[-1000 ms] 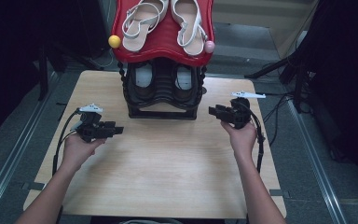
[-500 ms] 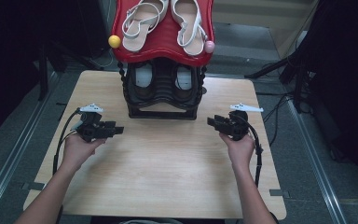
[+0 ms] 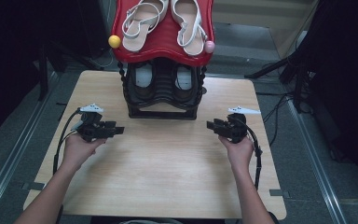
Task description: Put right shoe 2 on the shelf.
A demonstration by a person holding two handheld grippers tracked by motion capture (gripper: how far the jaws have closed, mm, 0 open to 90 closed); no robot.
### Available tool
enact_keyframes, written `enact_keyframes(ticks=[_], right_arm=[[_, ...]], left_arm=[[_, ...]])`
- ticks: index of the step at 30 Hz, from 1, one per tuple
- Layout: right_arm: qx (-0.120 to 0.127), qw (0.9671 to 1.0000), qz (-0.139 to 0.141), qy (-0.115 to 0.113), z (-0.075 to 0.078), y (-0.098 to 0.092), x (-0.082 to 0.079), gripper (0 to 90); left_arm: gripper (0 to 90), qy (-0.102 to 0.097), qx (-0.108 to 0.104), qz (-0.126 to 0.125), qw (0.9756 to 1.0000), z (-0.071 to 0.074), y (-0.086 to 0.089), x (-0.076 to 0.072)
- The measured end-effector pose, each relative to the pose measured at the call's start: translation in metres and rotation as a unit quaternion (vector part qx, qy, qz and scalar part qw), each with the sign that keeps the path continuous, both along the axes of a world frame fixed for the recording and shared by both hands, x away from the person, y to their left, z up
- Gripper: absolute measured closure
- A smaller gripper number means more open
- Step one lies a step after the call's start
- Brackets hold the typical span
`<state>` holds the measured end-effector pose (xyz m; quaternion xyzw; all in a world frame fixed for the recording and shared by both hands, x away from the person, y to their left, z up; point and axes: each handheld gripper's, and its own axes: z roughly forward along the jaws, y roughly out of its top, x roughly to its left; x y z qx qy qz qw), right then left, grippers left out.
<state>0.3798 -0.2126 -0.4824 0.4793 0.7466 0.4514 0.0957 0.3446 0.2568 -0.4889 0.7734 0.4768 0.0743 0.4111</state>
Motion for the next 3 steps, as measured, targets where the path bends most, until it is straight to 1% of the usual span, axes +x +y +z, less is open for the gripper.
enact_keyframes(ticks=[3], right_arm=[[-0.005,1.0,0.004,-0.003,-0.0007,0.0016,-0.0004,57.8]], left_arm=[[45.1,-0.001,0.002,-0.003,1.0,-0.0005,0.0,0.0005]])
